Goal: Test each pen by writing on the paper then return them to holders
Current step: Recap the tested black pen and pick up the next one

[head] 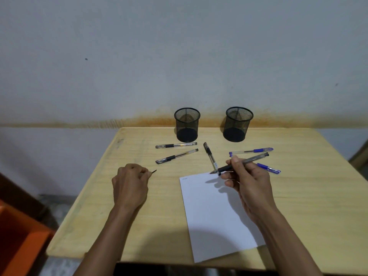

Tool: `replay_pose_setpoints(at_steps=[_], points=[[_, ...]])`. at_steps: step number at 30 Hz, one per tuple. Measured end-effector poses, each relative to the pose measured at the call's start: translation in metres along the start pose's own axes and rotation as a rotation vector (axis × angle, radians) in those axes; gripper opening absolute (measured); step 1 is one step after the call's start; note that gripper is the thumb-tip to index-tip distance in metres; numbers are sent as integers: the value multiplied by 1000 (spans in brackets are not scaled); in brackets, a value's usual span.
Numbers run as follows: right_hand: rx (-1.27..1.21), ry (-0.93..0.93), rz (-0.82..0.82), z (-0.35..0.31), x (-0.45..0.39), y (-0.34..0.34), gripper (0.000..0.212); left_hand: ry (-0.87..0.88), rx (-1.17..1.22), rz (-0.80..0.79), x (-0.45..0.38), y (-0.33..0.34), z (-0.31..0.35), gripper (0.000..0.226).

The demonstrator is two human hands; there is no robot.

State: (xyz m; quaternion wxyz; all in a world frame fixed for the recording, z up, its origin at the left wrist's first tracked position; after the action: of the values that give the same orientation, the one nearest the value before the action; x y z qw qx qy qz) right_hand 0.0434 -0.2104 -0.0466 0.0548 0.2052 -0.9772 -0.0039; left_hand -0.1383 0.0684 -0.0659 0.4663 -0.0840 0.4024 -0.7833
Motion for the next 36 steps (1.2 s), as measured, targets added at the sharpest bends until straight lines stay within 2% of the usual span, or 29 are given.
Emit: replay_pose_setpoints(at_steps=[2,4,5,6,8,11,13,17,20,23,28,32,36], points=[[4,-1,-15,1,4,6,24,16,-1,3,3,-1,0,19],[15,-8,-10,2,7,11,13,42,37,42,11,-7,6,29],[34,-21,2,1,8,12,6,81,70,65,17,-9,13,33],[65,-45,20,1,8,13,10,143,109,73,24,-10,22,34],[138,-98,20,0,7,21,19,290,172,-6,38,2,44,36],[296,-140,-30,1,-1,43,13,412,149,-215,50,35,65,47],[367,-152,-77,5,-9,58,12,425,113,-287,50,49,65,54],[461,-151,-143,23,-12,70,14,426,71,-327,52,60,57,57],[543,-200,-185,27,-7,69,12,408,90,-319,54,60,52,58],[565,-207,-216,27,-5,67,13,460,112,-274,56,57,51,55],[521,-183,-203,21,-8,68,14,513,75,-271,57,57,57,51],[675,-265,-186,18,-16,80,12,483,66,-315,53,58,59,51],[694,-277,-178,28,-21,80,20,451,61,-349,53,59,56,54]])
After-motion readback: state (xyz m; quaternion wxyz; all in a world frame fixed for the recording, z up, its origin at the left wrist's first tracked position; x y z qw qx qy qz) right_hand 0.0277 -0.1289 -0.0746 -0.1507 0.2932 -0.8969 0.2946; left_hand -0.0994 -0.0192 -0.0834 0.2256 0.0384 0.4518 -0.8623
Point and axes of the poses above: each hand's wrist, its own x-axis away from the middle knuckle, its own y-axis out of the palm, z = x × y, the point moved 9 cm from there along -x, towards the middle knuckle, and after that the axes turned 11 degrees about x, right-handed, at the moved point
